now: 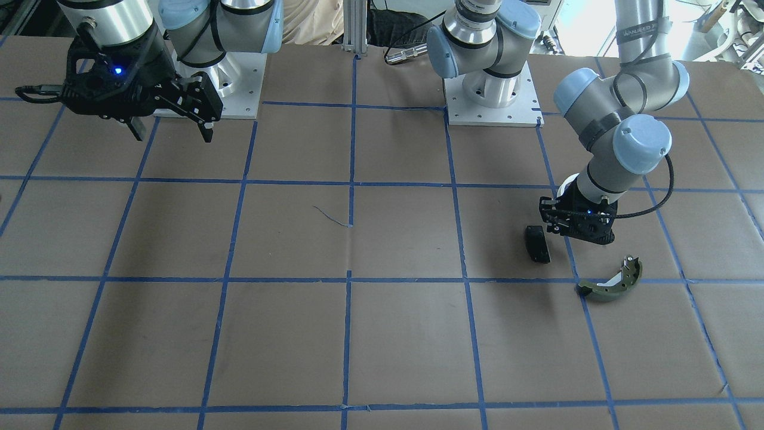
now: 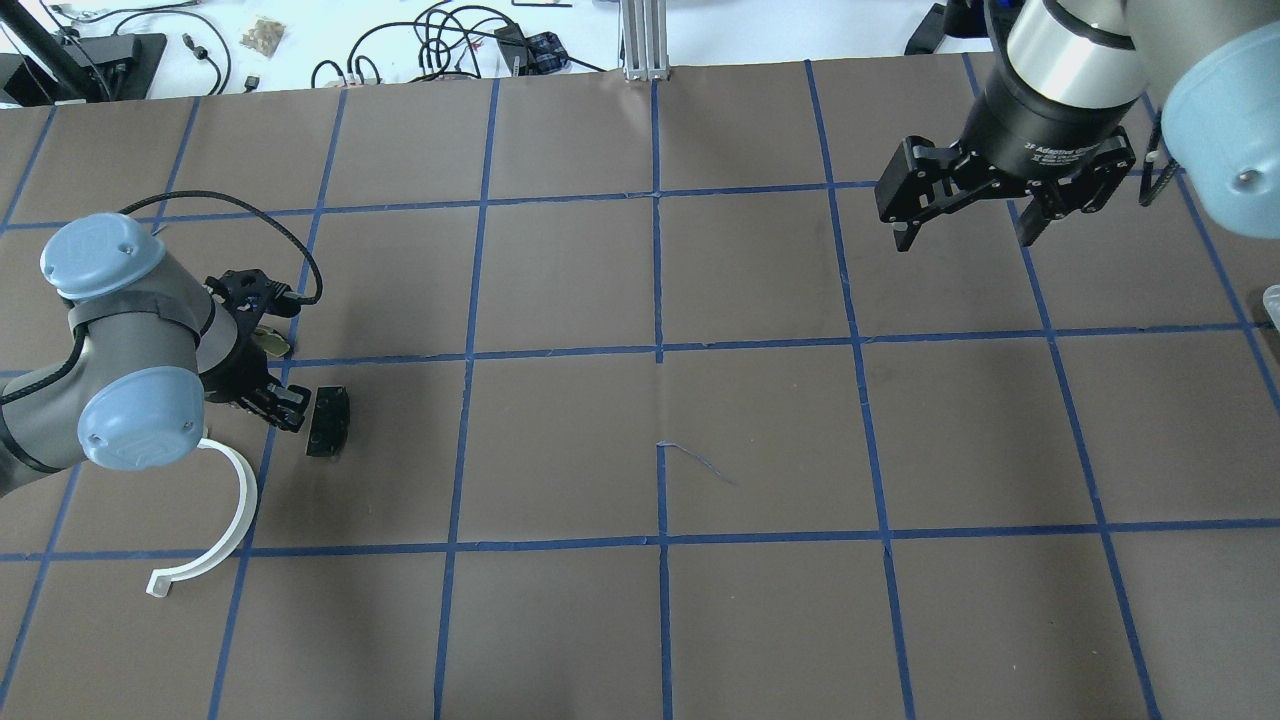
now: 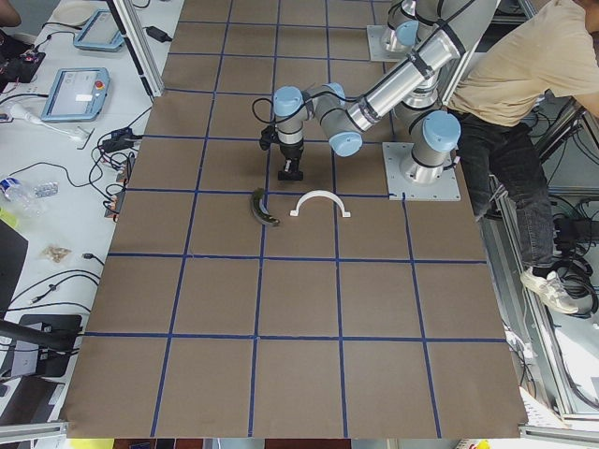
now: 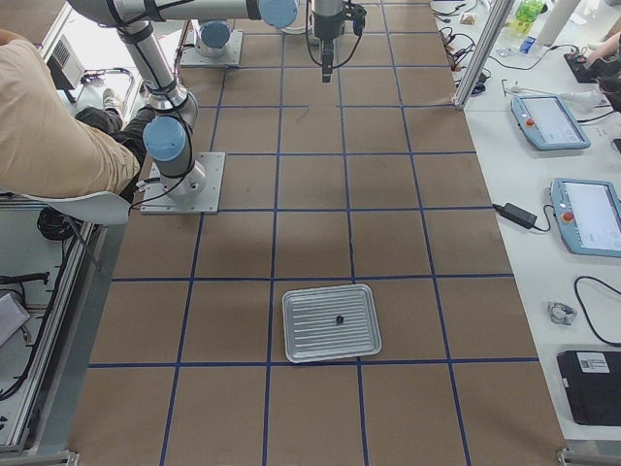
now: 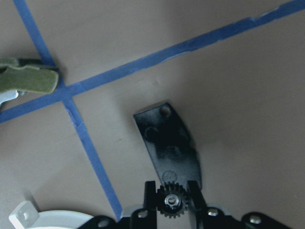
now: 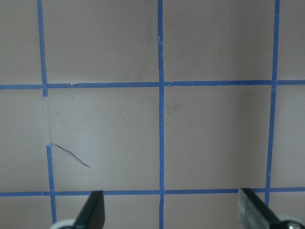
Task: Place bearing gear from tray to pile
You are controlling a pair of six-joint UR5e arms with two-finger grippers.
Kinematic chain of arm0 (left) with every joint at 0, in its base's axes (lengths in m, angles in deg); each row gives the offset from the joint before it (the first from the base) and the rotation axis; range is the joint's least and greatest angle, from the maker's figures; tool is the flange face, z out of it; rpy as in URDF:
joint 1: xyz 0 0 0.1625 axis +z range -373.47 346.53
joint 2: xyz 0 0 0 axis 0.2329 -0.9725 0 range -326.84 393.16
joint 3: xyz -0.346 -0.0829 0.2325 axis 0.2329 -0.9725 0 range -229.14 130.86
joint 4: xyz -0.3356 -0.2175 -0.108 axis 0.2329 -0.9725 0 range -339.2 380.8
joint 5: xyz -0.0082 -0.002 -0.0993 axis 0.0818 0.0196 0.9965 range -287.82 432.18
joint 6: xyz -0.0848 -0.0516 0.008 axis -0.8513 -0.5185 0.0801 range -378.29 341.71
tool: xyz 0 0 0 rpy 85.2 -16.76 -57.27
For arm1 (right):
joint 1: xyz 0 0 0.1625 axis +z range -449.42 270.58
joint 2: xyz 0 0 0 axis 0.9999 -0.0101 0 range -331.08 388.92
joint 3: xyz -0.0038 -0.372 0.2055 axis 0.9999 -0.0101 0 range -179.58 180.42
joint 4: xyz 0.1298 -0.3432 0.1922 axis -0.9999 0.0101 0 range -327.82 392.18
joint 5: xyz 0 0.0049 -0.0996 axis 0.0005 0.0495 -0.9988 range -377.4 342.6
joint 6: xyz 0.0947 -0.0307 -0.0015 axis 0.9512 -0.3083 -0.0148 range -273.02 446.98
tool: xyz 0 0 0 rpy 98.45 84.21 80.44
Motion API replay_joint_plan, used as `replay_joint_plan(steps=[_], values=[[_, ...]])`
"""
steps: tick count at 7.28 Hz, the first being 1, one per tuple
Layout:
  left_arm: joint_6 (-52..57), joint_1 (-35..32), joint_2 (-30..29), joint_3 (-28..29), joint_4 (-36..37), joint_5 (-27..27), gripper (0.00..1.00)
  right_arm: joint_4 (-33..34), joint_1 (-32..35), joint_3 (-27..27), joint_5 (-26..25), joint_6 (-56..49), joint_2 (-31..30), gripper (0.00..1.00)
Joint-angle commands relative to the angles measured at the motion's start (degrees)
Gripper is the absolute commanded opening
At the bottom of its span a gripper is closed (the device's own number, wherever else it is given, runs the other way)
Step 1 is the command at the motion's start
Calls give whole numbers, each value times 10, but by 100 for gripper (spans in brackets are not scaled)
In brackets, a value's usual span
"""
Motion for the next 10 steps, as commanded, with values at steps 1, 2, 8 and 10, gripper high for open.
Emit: replay_joint_plan(steps=[1,2,8,10], values=[[-36,14,-7,-7,2,8,0,13,0,0,1,-4,0,100],[-39,27,-10,-9,2,7,0,13,0,-2,0,-10,-1,100],[-37,22,-7,-3,2,7,100,28,0,2,7,-10,2,100],[-65,1,15,4,0,8,100,37,0,4,8,-9,1,100]])
